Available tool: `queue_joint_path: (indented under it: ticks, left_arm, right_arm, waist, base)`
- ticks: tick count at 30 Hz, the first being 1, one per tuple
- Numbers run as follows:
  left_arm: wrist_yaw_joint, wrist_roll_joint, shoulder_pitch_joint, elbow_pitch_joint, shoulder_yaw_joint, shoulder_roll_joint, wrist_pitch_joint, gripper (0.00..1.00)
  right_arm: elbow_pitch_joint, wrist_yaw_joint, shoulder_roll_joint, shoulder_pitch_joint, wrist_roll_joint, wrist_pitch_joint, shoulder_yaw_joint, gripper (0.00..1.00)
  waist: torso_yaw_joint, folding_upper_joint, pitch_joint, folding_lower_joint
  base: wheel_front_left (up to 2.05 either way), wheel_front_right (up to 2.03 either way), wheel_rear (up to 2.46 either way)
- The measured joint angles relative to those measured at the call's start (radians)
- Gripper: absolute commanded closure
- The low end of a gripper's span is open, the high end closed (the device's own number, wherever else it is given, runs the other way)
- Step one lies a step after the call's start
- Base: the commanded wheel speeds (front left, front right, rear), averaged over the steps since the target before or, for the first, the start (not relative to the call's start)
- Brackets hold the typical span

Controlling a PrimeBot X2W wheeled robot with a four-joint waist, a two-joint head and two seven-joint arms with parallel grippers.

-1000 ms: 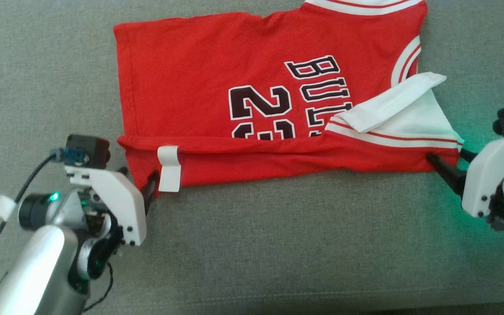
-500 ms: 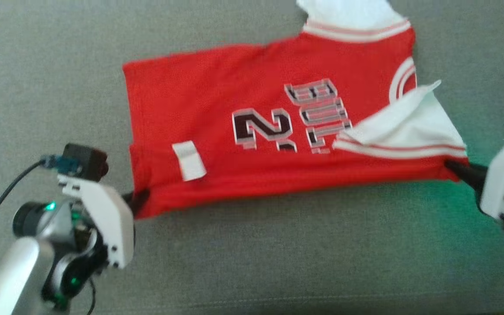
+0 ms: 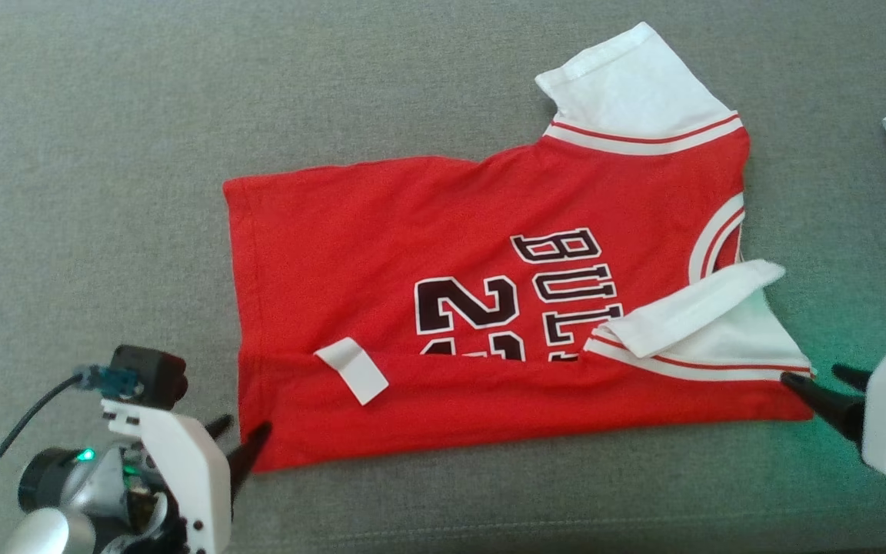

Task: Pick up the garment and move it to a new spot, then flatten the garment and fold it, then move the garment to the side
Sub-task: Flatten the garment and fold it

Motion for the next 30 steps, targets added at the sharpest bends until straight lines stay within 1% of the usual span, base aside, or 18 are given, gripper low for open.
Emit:
queue_joint_path:
  ticks: [1,2,3,5,8,10,11,13,15,17,19,22,25,28,30]
  left_arm:
    - [0.000,0.000,0.000,0.000,0.000,0.000,0.000,0.00]
    - [0.004,0.030,-0.001,-0.014,0.002,0.007,-0.012,0.00]
    - [0.009,0.035,-0.003,-0.028,0.007,0.007,-0.020,0.00]
    - [0.022,0.043,-0.025,-0.060,0.021,0.006,-0.034,0.00]
    - [0.035,0.072,-0.143,-0.070,0.026,-0.006,-0.042,0.00]
    - [0.036,0.099,-0.272,-0.034,0.015,-0.039,-0.044,0.00]
    - [0.036,0.099,-0.272,-0.034,0.015,-0.039,-0.044,0.00]
    - [0.033,0.138,-0.413,0.039,-0.021,-0.077,-0.044,0.00]
    - [0.021,0.170,-0.538,0.132,-0.058,-0.124,-0.044,0.00]
    - [0.005,0.182,-0.631,0.231,-0.093,-0.176,-0.042,0.00]
    - [-0.008,0.188,-0.685,0.318,-0.119,-0.213,-0.042,0.00]
    - [-0.034,0.196,-0.731,0.415,-0.145,-0.244,-0.042,0.00]
    - [-0.056,0.201,-0.778,0.483,-0.165,-0.269,-0.042,0.00]
    - [-0.070,0.201,-0.825,0.531,-0.180,-0.291,-0.042,0.00]
    - [-0.073,0.201,-0.843,0.552,-0.181,-0.295,-0.043,0.00]
  right_arm:
    - [0.000,0.000,0.000,0.000,0.000,0.000,0.000,0.00]
    - [-0.027,0.000,-0.014,-0.001,0.002,-0.007,-0.020,0.00]
    - [-0.044,0.000,-0.023,-0.005,0.009,-0.018,-0.039,0.00]
    - [-0.062,0.000,-0.030,-0.055,0.017,-0.038,-0.076,0.00]
    - [-0.060,0.000,-0.046,-0.224,-0.004,-0.063,-0.064,0.00]
    - [-0.029,0.000,-0.048,-0.360,-0.035,-0.077,-0.030,0.00]
    - [-0.029,0.000,-0.048,-0.360,-0.035,-0.077,-0.030,0.00]
    - [0.033,0.000,-0.047,-0.486,-0.086,-0.092,0.011,0.00]
    - [0.115,0.000,-0.047,-0.590,-0.136,-0.111,0.051,0.00]
    - [0.207,0.000,-0.045,-0.670,-0.178,-0.139,0.088,0.00]
    - [0.296,0.000,-0.039,-0.725,-0.210,-0.174,0.119,0.00]
    - [0.411,0.000,-0.031,-0.779,-0.246,-0.215,0.152,0.00]
    - [0.503,0.000,-0.031,-0.829,-0.276,-0.243,0.172,0.00]
    - [0.571,0.000,-0.031,-0.868,-0.293,-0.263,0.189,0.00]
    - [0.595,0.000,-0.030,-0.890,-0.293,-0.277,0.204,0.00]
  waist:
    - [0.000,0.0000,0.000,0.0000]
    - [0.004,0.0000,0.002,0.0000]
    - [0.006,0.0000,0.005,0.0000]
    - [0.009,0.0000,0.017,0.0000]
    - [0.018,0.0000,0.048,0.0000]
    - [0.029,0.0000,0.077,0.0000]
    - [0.029,0.0000,0.077,0.0000]
    - [0.044,0.0000,0.108,0.0000]
    - [0.066,-0.0001,0.139,0.0000]
    - [0.095,-0.0001,0.161,0.0000]
    - [0.127,0.0000,0.178,0.0001]
    - [0.165,0.0000,0.202,0.0000]
    - [0.188,-0.0001,0.230,0.0001]
    - [0.202,-0.0001,0.250,0.0001]
    - [0.202,-0.0001,0.256,0.0001]
  base:
    - [0.00,0.00,0.00]
    - [0.00,0.00,0.00]
    - [0.00,0.00,0.00]
    - [0.00,0.00,0.00]
    - [0.00,0.00,0.00]
    - [0.00,0.00,0.00]
    - [0.00,0.00,0.00]
    - [0.00,0.00,0.00]
    - [0.00,0.00,0.00]
    - [0.00,0.00,0.00]
    - [0.00,0.00,0.00]
    - [0.00,0.00,0.00]
    - [0.00,0.00,0.00]
    - [0.00,0.00,0.00]
    - [0.00,0.00,0.00]
